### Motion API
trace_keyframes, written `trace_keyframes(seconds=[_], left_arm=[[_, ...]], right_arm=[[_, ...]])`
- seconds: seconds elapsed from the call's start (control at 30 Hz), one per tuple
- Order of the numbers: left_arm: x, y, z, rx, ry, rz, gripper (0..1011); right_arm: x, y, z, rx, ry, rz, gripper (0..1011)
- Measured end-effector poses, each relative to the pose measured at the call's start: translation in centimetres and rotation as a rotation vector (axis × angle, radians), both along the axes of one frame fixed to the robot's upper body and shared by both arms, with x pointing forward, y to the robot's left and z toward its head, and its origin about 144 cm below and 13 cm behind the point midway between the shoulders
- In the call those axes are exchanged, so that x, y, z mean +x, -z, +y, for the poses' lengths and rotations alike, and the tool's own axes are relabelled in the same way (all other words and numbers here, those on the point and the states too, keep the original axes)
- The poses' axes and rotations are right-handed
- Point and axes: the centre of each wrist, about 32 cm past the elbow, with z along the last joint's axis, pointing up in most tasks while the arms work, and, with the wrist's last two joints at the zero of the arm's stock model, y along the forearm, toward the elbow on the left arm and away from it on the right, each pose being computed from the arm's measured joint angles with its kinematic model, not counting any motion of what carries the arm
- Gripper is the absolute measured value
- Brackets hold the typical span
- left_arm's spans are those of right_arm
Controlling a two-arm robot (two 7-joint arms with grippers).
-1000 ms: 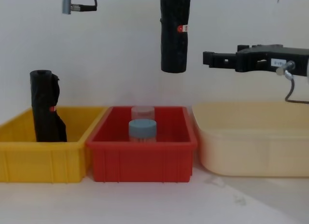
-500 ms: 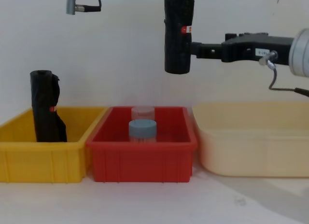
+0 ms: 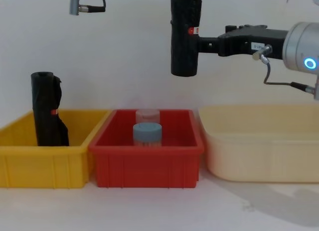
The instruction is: Pick up the garbage bag with the one hand and transfer it to the other hand.
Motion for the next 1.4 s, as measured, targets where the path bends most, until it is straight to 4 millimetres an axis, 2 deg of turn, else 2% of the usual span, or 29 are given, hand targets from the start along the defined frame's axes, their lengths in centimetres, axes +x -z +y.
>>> trace_keyframes(seconds=[1.4], left_arm=[[0.0, 0.0, 0.0, 0.000, 0.001, 0.000, 564]], right_arm=[[1.6, -0.2, 3.2, 0.041, -0.049, 0.140, 1000]])
